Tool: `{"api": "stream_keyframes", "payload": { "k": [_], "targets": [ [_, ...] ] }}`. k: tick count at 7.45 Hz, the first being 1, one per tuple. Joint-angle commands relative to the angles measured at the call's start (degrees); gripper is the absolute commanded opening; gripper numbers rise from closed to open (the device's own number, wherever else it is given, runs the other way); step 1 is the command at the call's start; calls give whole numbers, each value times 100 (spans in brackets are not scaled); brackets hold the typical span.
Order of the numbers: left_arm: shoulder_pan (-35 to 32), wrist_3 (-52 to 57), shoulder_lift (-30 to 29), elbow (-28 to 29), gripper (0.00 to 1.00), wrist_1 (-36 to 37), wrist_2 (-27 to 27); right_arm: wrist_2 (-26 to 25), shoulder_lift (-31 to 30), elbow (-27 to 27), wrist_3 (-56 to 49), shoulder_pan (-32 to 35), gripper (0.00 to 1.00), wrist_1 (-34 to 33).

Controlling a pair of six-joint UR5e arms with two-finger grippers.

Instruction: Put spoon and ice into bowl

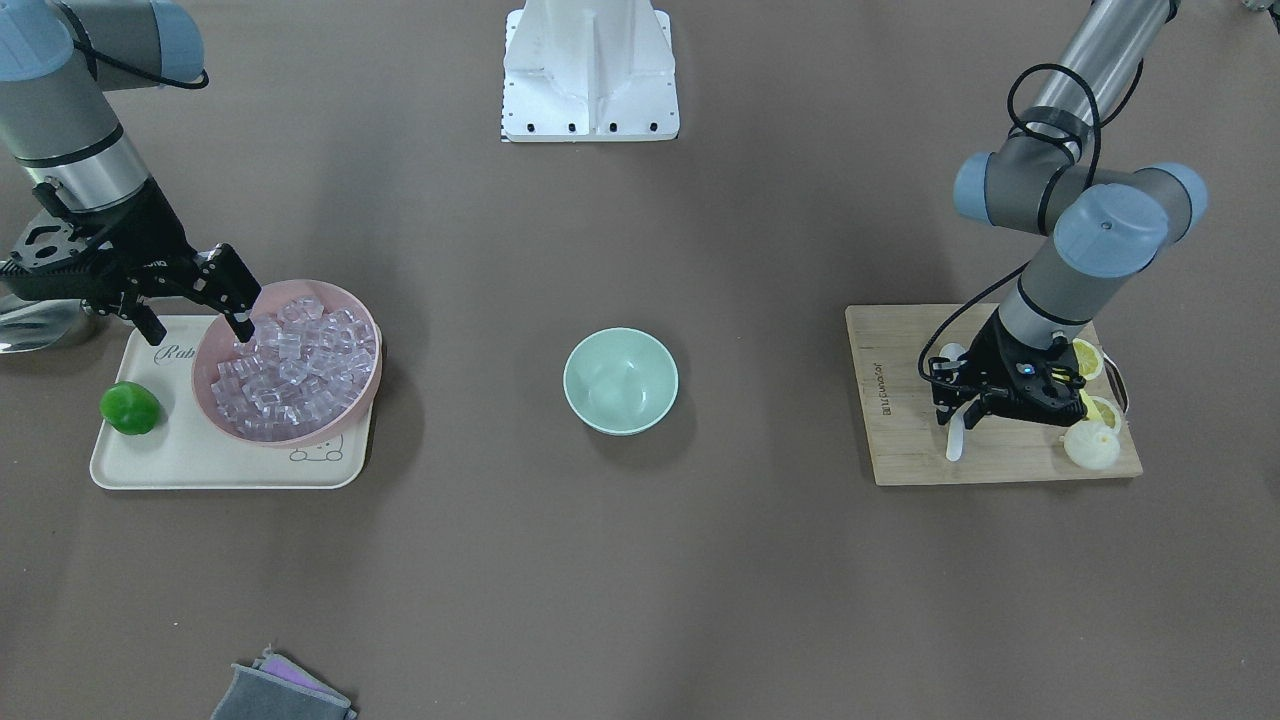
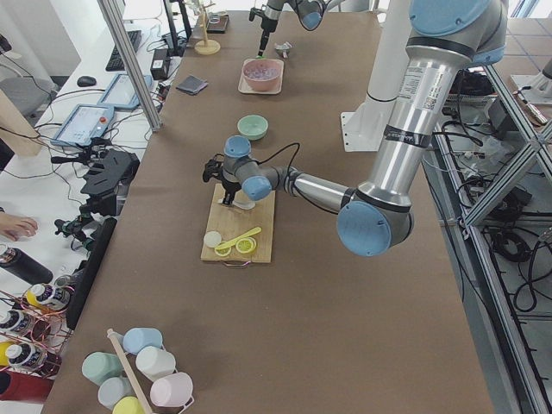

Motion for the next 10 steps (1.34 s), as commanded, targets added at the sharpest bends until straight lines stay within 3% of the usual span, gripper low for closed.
{"api": "stream_keyframes", "payload": {
  "k": [1, 3, 6, 7, 10],
  "targets": [
    [0, -17, 0, -43, 0, -4, -4, 0, 0, 0, 0, 0, 100, 0],
    [-8, -227, 0, -437, 0, 49, -47, 0, 0, -8, 0, -9, 100, 9],
    [270, -2972, -535, -895, 0, 31, 231, -9, 113, -61, 9, -87, 100, 26],
    [717, -3692, -711, -1027, 0, 40, 1095, -78, 210, -96, 87, -114, 100, -17],
    [1527, -5084, -1291, -880, 0, 102, 2339, -446, 552, -262, 954, -341, 97, -209]
  ]
}}
